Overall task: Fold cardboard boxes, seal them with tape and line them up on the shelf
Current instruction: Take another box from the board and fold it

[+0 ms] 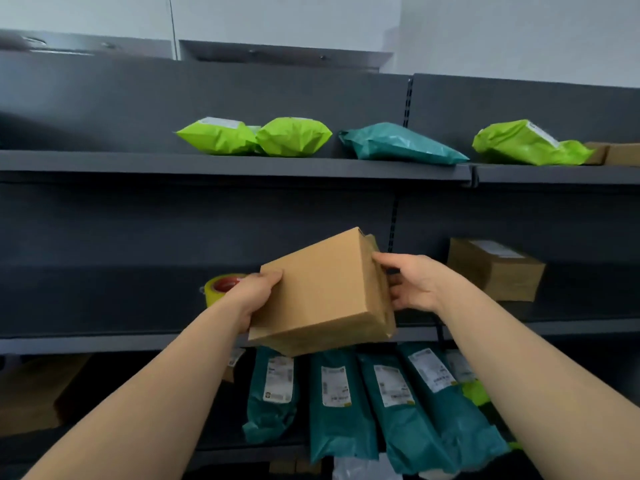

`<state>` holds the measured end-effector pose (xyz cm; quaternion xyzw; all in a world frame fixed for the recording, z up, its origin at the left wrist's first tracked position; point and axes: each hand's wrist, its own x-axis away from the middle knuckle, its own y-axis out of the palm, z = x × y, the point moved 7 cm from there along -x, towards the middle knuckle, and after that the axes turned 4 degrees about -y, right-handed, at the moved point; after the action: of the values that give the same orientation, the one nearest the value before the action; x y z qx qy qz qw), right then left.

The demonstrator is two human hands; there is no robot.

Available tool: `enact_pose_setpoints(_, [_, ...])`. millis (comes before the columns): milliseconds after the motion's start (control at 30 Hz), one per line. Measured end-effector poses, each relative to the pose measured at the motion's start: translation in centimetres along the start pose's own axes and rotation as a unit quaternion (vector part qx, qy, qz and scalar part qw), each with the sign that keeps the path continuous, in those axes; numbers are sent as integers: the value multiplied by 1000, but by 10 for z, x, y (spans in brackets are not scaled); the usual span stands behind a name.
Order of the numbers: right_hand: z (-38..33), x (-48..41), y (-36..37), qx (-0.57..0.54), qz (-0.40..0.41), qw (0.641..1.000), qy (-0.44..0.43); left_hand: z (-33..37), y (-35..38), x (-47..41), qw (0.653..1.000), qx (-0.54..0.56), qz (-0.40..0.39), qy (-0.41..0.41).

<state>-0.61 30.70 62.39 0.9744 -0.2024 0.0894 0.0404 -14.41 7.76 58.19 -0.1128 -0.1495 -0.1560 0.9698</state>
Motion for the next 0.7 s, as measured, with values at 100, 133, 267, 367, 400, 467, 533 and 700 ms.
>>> enact_pose_setpoints(100, [-3, -1, 16, -10, -13, 1000, -15, 18, -3, -11, 998, -42, -20, 30])
enact_pose_setpoints(133, [-2, -2, 20, -13, -18, 1000, -21, 20, -2, -15, 998, -39, -37, 33])
enact_pose_setpoints(267, [-5, -4, 31, -17, -48, 996, -77, 22, 12, -24, 994, 30, -107, 18])
enact_pose_setpoints(367, [-15, -3, 35, -16, -52, 991, -122, 31, 21, -28, 989, 52, -133, 38])
enact_pose_setpoints(400, [-20, -3, 34, -21, -46, 990, -134, 36, 24, -29, 987, 66, -141, 48])
enact_pose_setpoints(467, [-28, -6, 33, -27, -42, 987, -152, 46, 27, -32, 981, 96, -153, 64])
enact_pose_setpoints(533, [-31, -10, 35, -25, -48, 986, -155, 50, 27, -37, 979, 108, -151, 79])
enact_pose_setpoints(700, [-12, -25, 45, -35, -79, 987, -134, 40, 24, -58, 981, 82, -112, 138])
